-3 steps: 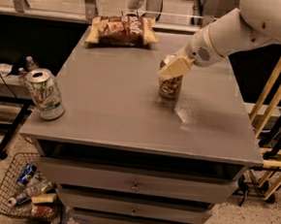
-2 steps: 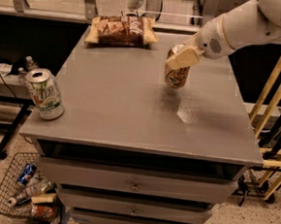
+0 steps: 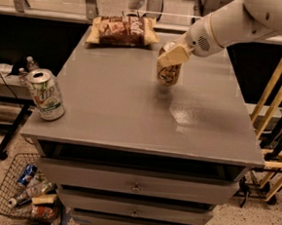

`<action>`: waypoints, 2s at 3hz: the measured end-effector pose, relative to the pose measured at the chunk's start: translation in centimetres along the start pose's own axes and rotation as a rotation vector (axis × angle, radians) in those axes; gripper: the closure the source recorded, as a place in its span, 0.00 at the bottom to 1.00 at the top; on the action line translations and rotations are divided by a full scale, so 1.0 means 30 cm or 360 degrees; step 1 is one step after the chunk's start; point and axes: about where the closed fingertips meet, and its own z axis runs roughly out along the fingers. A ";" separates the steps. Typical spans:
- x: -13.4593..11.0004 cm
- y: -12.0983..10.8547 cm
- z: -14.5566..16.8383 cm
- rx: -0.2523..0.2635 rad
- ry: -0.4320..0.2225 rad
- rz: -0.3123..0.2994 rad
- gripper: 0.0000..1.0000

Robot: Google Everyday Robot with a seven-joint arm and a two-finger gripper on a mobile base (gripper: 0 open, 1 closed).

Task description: Move orange can near brown chip bag

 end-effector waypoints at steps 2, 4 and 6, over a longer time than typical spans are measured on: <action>-0.266 -0.112 0.134 0.0055 0.0066 -0.0001 1.00; -0.447 -0.205 0.366 0.0194 0.0112 0.0246 1.00; -0.483 -0.298 0.545 0.0331 0.0134 0.0427 1.00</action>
Offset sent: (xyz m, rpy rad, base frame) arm 0.1131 0.0986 0.0735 -0.0360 0.0142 -0.1277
